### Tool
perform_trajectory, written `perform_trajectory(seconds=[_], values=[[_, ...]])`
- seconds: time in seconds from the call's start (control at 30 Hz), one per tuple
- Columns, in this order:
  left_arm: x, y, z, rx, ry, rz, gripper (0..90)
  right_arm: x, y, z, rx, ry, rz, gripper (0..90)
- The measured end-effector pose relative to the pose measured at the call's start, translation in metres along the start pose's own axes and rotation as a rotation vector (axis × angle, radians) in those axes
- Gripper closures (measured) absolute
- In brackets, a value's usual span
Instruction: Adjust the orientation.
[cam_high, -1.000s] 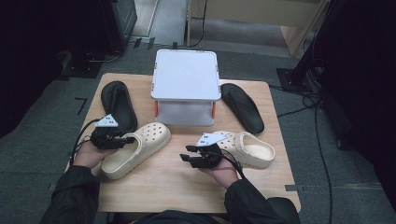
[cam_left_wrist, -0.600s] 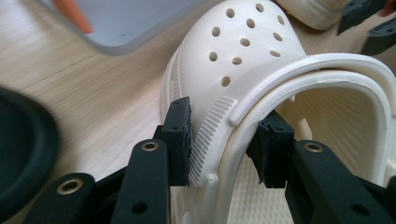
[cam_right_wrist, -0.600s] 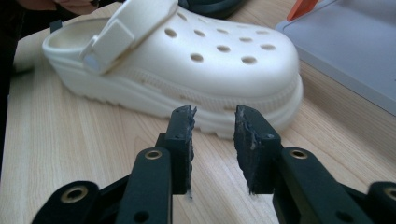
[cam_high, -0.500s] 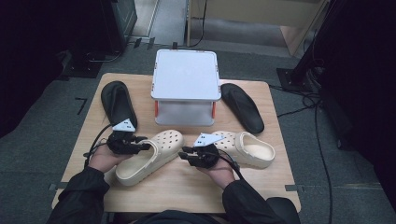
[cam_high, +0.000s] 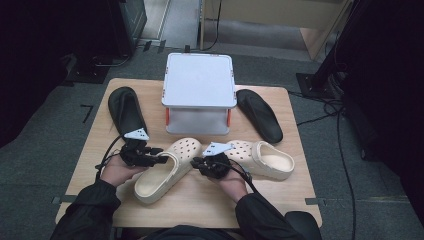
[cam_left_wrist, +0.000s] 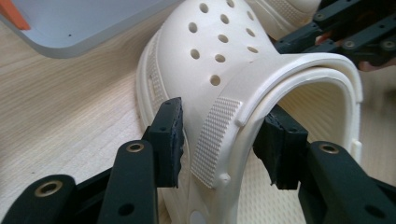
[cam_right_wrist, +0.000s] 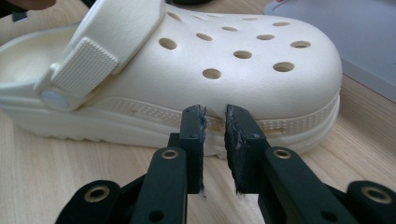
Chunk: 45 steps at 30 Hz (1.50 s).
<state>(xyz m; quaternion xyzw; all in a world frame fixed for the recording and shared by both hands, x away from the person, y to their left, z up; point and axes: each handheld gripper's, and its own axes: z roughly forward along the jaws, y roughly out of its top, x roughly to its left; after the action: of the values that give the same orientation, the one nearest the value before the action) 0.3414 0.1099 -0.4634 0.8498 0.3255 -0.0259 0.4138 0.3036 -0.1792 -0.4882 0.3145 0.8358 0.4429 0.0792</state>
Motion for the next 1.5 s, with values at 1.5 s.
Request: perform_trajectory(seconds=[1.5], values=[[0.017, -0.012, -0.007, 0.029, -0.035, -0.03, 77.3, 0.005, 0.009, 0.007, -0.003, 0.016, 0.022, 81.7]])
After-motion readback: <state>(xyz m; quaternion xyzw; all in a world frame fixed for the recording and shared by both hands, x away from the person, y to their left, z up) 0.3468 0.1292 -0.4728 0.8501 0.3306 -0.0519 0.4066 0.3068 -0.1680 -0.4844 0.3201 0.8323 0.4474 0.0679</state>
